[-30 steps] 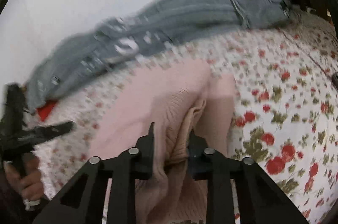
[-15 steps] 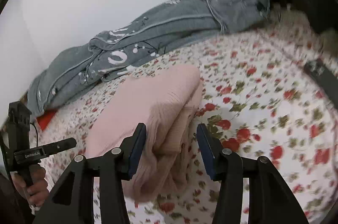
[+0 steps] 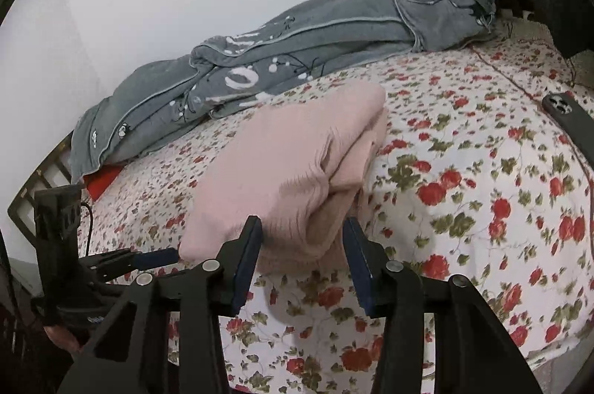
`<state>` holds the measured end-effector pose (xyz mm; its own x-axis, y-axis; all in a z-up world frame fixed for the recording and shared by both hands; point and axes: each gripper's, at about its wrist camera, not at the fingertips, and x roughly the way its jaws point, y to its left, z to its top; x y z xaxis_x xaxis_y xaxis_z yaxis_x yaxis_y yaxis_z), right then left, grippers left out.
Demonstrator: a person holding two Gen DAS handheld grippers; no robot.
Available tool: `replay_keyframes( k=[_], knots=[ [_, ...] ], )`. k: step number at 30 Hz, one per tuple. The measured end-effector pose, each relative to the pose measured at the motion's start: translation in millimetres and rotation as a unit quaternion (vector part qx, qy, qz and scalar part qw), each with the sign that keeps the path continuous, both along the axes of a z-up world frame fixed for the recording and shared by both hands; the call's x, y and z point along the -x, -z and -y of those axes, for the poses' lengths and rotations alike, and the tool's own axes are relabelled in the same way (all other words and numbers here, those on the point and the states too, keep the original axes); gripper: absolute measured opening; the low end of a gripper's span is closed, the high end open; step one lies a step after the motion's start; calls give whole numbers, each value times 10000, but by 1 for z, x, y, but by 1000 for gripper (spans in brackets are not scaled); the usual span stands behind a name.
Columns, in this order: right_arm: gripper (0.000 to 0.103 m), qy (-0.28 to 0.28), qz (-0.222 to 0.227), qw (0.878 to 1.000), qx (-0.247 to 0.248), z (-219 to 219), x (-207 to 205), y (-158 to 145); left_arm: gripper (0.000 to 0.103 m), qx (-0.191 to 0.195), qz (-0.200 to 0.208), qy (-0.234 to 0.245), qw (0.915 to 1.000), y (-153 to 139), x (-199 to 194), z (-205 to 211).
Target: Fold small clothes
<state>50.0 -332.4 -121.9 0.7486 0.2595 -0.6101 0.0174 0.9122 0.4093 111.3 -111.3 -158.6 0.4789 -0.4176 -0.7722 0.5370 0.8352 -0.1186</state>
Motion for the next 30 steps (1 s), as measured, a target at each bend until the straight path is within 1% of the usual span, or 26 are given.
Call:
replay_keyframes(
  k=[2,4,5,6,7,8,9,11,12,13,15,17,18,20,21,22,23,24,25,26,28,30],
  knots=[
    [42,28,7,10000,-44,0,-3,2,59,-328,248,-134,9991,2,-3,11],
    [34,36,-74,9999,-72,0,-9,4,57,-399,303,-169,9986,3,-5,15],
    [22,107,-71,9999,-96,1,-10,4,46,-322,276,-141,9990,3,-6,14],
    [13,166,-42,9998,-98,2,-9,3,31,-226,246,-97,9994,1,-6,13],
    [11,159,14,9998,-98,3,-8,1,27,-138,248,-118,9995,-1,-6,9],
    [7,93,95,9999,-75,3,-6,-3,19,-59,283,-167,9994,-4,-6,5],
    [6,89,233,9997,-15,4,-2,-8,15,68,263,-166,9995,-6,-6,1],
    [5,148,531,9985,-63,11,8,-16,14,599,126,-201,9979,-11,-6,-15],
    [5,179,567,9982,-109,14,11,-16,14,710,77,-212,9972,-10,-7,-17],
    [5,219,529,9982,-166,18,12,-12,13,777,-6,-219,9967,-6,-8,-18],
    [5,235,220,9994,-141,20,8,7,13,624,-20,-228,9978,1,-8,-14],
    [5,236,-225,9994,-102,18,2,28,14,480,-22,-214,9986,9,-8,-10],
    [5,201,-287,9993,-108,17,3,31,15,464,-29,-208,9987,10,-7,-10],
    [7,175,-261,9995,-20,13,3,25,17,445,-127,-145,9988,12,-6,-13],
    [11,161,-199,9997,11,12,3,18,17,426,-191,-108,9989,13,-6,-15],
    [12,160,-73,9998,30,11,2,8,17,407,-275,-63,9988,13,-7,-18],
    [16,153,61,9999,40,10,2,1,18,392,-324,-49,9987,13,-7,-21],
    [25,155,222,9996,84,10,0,-7,18,386,-349,-52,9986,12,-6,-26],
    [30,207,363,9990,187,9,-4,-16,18,403,-360,-75,9985,12,-5,-32],
    [38,250,415,9985,245,9,-8,-19,18,438,-373,-122,9983,11,-5,-39],
    [38,323,401,9983,284,10,-24,-23,20,483,-399,-226,9978,11,-6,-51],
    [38,458,220,9985,198,14,-41,-17,20,521,-412,-376,9971,10,-7,-63]
  ],
)
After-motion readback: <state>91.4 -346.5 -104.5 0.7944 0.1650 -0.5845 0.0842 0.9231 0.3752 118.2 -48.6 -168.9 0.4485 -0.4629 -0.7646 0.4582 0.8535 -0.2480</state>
